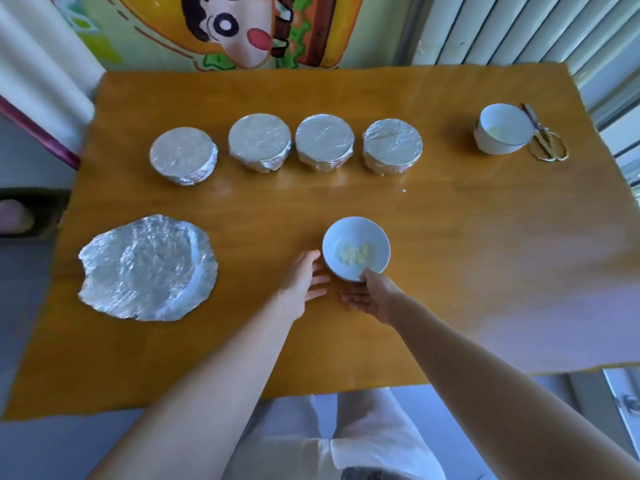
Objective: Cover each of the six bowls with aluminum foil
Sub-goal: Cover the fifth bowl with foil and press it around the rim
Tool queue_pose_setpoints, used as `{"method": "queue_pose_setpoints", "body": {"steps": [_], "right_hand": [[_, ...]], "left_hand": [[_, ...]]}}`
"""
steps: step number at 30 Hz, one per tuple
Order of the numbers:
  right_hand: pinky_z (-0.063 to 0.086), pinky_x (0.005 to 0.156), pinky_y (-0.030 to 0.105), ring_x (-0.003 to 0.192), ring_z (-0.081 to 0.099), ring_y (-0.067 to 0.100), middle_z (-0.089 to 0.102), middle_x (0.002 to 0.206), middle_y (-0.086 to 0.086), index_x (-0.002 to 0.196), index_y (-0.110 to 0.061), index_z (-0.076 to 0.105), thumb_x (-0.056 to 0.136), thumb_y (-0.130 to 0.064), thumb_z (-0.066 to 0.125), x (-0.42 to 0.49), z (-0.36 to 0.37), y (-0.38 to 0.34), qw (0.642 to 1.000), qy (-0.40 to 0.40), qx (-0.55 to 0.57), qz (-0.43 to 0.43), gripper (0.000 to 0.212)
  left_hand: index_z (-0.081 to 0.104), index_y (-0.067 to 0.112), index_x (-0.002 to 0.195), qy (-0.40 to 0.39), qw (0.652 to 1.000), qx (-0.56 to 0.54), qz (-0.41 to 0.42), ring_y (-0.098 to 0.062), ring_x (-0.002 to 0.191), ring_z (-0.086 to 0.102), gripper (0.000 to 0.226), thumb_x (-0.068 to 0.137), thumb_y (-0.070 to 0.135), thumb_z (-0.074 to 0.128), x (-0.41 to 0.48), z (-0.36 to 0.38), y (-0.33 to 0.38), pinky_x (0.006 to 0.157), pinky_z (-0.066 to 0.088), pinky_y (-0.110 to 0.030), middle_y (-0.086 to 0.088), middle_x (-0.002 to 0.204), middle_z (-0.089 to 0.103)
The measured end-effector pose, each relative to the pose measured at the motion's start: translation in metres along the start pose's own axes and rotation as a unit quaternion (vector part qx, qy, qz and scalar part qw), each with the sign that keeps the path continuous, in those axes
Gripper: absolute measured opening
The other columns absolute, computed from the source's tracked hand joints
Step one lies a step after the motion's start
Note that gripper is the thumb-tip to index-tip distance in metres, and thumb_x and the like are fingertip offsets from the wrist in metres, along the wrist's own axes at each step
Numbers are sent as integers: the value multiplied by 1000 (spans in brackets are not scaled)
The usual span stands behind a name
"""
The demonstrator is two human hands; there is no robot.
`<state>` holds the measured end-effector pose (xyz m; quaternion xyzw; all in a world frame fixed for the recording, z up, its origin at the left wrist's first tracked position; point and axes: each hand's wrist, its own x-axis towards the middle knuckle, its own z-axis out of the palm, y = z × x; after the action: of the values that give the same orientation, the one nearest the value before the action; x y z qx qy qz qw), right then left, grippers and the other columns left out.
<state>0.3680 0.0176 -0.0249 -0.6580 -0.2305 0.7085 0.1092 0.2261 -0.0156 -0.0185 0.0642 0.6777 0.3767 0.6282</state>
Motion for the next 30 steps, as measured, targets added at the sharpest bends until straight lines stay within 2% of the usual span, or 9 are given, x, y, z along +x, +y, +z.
{"method": "queue_pose_setpoints", "body": {"steps": [3, 6, 8, 11, 14, 17, 20, 26, 30], "right_hand": [[51, 68, 33, 76, 63, 23, 64, 86, 15, 122, -7, 44, 100, -13, 27, -5, 46, 15, 1000, -17, 13, 1, 29], [50, 68, 33, 78, 63, 25, 64, 96, 19, 118, -8, 42, 101, -13, 29, -10, 84, 23, 999, -29, 17, 8, 23], [50, 67, 33, 79, 64, 26, 64, 108, 23, 118, -8, 42, 101, -13, 31, -10, 103, 25, 999, -34, 16, 14, 21], [50, 68, 33, 78, 65, 25, 65, 99, 19, 122, -9, 43, 101, -16, 33, -8, 121, 28, 999, -37, 9, 9, 24], [50, 67, 34, 80, 66, 25, 67, 95, 16, 128, -8, 48, 103, -34, 36, -1, 134, 31, 998, -54, -9, 3, 38], [50, 64, 32, 80, 67, 26, 70, 99, 15, 119, -5, 59, 97, -60, 35, 2, 142, 35, 996, -84, -37, 19, 64], [51, 69, 34, 85, 67, 27, 70, 104, 16, 110, -6, 63, 95, -66, 31, 2, 148, 38, 991, -126, -43, 31, 70], [52, 70, 32, 88, 68, 23, 71, 102, 12, 112, -8, 64, 97, -56, 38, 0, 161, 30, 986, -144, -81, 14, 56], [51, 72, 30, 89, 67, 20, 71, 105, 9, 112, -10, 64, 97, -46, 47, -4, 168, 16, 984, -159, -82, -23, 43]], "left_hand": [[55, 23, 125, 9, 999, 34, 33, -22, 107, 64, 25, 104, 33, 44, -12, -48, -5, 99, 52, -44, -2, 120, 62], [61, 17, 125, 52, 988, 94, 113, -22, 111, 60, 28, 104, 25, 45, -14, -98, -17, 87, 50, -31, -3, 122, 62], [68, 18, 115, 119, 951, 205, 200, -21, 112, 60, 23, 101, 18, 50, -11, -133, -30, 88, 51, -31, -3, 119, 66], [75, 21, 98, 243, 855, 363, 278, -27, 107, 60, 19, 92, 10, 61, -12, -178, -46, 92, 46, -32, -3, 107, 69], [75, 23, 98, 323, 787, 451, 270, -34, 122, 46, 17, 89, 14, 64, -18, -207, -53, 98, 36, -36, -9, 126, 59], [75, 23, 109, 287, 777, 514, 224, -35, 144, 21, 20, 93, 23, 64, -18, -221, -61, 113, 26, -46, -10, 159, 28], [67, 18, 122, 251, 770, 551, 204, -32, 151, 9, 29, 96, 27, 58, -14, -228, -62, 118, 18, -48, -8, 166, 12], [61, -2, 126, 311, 716, 521, 345, -38, 129, 49, 41, 87, 11, 64, -16, -234, -52, 103, 40, -51, -17, 135, 58], [65, 3, 122, 334, 694, 409, 489, -30, 110, 60, 40, 88, 16, 47, -30, -228, -14, 92, 48, -42, -12, 118, 65]]}}
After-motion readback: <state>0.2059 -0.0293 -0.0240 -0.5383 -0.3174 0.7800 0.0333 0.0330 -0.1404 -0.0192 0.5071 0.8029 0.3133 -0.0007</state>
